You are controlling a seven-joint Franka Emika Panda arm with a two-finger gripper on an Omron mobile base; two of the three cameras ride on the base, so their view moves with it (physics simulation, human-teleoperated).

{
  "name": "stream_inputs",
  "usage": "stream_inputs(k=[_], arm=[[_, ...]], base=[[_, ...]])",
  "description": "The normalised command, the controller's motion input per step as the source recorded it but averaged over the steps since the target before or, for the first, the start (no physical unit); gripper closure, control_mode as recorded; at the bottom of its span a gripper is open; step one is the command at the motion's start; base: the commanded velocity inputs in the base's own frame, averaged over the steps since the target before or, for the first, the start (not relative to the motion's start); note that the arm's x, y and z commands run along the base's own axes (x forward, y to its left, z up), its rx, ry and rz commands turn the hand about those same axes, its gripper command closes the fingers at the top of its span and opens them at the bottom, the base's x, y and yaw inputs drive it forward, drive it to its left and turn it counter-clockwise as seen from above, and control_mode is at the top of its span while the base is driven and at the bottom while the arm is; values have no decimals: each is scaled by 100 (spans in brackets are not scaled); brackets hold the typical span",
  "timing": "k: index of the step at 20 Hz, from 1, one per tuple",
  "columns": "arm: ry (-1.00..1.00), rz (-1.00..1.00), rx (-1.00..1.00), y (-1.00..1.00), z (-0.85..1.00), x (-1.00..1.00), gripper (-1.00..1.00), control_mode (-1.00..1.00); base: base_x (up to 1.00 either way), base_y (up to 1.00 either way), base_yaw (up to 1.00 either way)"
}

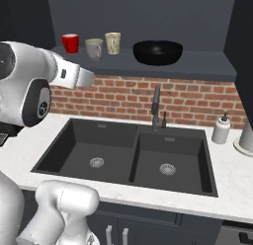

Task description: Gather all objects into one cabinet and sort the glasses and bowls to opposite sides.

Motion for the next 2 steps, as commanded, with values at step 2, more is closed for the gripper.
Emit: stream_inputs(k=[2], arm=[[22, 0, 0, -2, 10, -100, -100, -100]], base=[[0, 0, 0]])
